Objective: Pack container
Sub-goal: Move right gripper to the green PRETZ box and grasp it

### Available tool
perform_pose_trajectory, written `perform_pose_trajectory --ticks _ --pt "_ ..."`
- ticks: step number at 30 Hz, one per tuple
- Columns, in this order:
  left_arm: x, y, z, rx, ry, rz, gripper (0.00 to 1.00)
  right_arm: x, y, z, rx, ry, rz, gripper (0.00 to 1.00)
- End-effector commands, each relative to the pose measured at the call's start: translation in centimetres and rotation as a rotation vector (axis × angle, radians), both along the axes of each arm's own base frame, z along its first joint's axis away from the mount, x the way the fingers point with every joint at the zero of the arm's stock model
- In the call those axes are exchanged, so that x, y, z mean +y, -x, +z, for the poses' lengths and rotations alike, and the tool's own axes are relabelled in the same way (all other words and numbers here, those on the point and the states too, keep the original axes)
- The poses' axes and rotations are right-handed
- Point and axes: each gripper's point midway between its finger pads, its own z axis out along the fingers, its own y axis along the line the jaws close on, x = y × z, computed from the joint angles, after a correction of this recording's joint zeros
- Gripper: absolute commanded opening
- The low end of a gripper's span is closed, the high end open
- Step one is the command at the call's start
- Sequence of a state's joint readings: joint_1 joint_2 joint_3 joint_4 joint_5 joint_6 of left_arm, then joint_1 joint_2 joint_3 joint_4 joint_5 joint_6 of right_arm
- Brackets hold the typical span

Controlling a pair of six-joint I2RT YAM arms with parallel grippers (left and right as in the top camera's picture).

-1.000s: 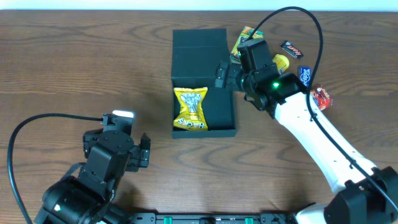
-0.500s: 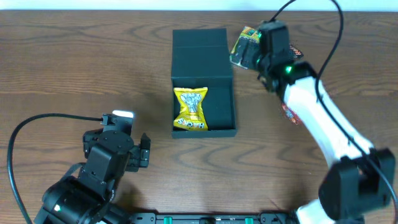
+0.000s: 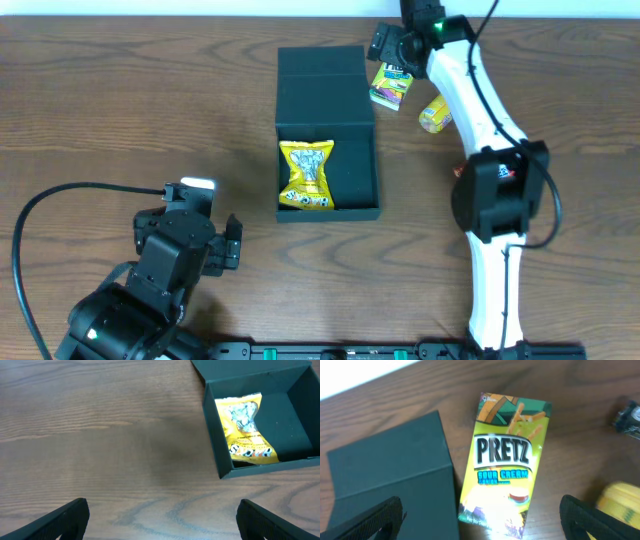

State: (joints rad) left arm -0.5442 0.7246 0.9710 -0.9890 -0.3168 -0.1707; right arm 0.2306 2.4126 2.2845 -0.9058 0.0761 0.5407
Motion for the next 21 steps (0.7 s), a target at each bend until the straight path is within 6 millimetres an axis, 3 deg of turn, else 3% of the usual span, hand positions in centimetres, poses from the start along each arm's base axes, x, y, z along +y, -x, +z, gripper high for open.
perform_pose_trajectory --ticks 1,8,21 --pt "0.0 0.0 0.5 -0.011 0.002 -0.002 0.95 -0.8 -0.9 -1.9 0.038 -0.012 -0.040 0.99" --pt "0.0 0.0 0.5 -0.011 0.002 -0.002 0.95 -2.0 -0.6 -7.0 0.137 -0.041 -0.071 0.99" --pt "0.0 0.0 0.5 -0.011 0.002 -0.002 0.95 -2.0 -0.7 -9.4 0.168 -0.066 -0.062 0.99"
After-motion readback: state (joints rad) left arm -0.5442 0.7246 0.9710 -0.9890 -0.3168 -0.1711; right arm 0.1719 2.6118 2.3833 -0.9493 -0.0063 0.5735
